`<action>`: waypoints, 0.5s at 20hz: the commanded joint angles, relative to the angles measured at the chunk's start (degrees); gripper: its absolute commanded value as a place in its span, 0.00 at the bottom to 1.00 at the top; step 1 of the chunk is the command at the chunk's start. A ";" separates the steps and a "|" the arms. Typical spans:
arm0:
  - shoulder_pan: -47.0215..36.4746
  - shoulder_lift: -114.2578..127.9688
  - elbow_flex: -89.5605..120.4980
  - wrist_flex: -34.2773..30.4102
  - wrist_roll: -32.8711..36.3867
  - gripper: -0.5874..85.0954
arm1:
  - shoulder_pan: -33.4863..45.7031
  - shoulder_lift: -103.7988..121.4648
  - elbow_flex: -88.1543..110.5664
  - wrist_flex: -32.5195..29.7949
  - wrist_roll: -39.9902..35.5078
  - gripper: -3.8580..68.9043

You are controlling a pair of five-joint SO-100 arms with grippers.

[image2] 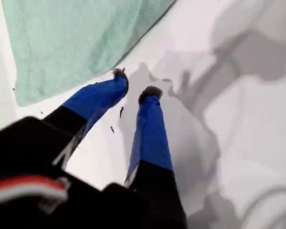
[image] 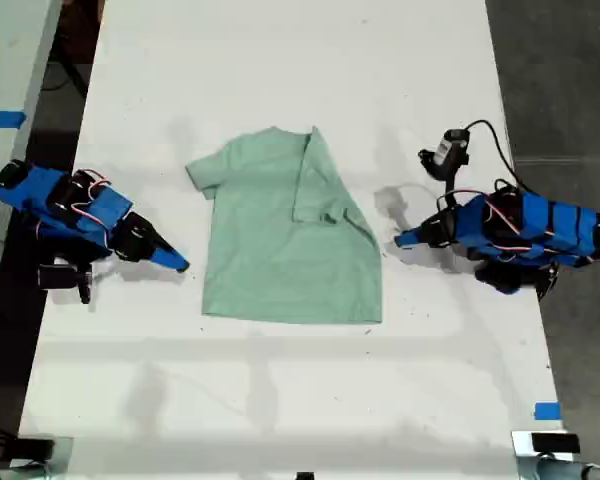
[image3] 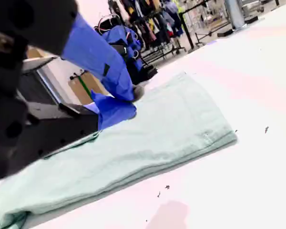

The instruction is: Fold t shirt

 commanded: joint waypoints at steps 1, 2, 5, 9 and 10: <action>-16.26 0.00 -3.08 -0.09 -31.73 0.00 | -0.09 0.62 3.34 0.09 -0.70 0.16; -21.36 -2.02 -8.61 2.90 -30.41 0.00 | -0.09 0.62 3.34 0.09 -0.70 0.16; -35.68 -29.88 -28.74 5.19 -22.24 0.00 | -0.09 0.62 3.34 0.09 -0.70 0.16; -52.29 -61.52 -56.16 12.39 -15.38 0.23 | -0.09 0.62 3.34 0.09 -0.70 0.16; -55.99 -65.04 -58.45 12.30 -13.36 0.26 | -0.09 0.62 3.34 0.09 -0.70 0.16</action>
